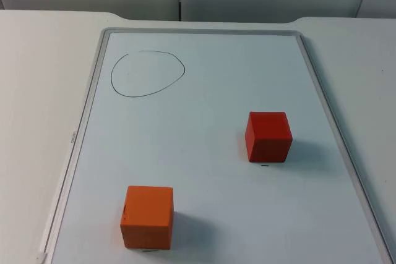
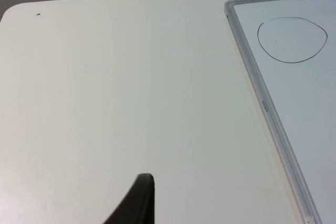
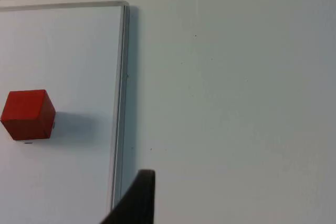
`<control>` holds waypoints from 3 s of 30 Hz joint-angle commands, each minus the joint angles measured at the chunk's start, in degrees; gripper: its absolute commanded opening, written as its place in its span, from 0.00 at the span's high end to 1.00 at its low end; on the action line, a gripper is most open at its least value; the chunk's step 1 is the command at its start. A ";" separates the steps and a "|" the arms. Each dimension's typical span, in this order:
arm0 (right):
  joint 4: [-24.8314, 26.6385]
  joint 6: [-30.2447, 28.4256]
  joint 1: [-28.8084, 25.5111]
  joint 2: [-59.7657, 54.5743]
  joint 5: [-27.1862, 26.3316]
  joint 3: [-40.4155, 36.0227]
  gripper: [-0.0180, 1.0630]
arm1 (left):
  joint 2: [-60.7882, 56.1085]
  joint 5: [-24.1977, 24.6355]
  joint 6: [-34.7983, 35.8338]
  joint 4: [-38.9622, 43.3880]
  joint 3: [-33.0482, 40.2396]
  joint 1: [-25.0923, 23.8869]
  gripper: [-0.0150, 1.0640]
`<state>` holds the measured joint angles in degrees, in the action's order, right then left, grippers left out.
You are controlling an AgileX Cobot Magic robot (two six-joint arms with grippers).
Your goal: Pick up one cube with the left hand and another cube with the right hand. First place the cube in the right hand at the target position, then stack the cube in the left hand on top.
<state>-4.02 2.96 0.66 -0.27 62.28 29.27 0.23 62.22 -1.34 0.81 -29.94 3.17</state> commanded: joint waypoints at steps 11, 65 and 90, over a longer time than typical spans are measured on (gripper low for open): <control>4.55 -5.06 0.04 -4.02 -4.77 3.82 0.02 | -0.23 -0.45 0.24 -0.29 0.47 -0.33 0.01; 5.18 21.09 29.74 -106.98 -27.06 37.72 0.02 | -0.23 -0.45 0.24 -0.29 0.47 -0.33 0.01; 3.41 25.14 29.74 -113.31 -32.02 37.62 0.66 | -0.23 -0.45 0.24 -0.29 0.47 -0.33 0.01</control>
<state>0.00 28.08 30.12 -113.75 30.83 66.62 0.23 62.22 -1.34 0.81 -29.94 3.17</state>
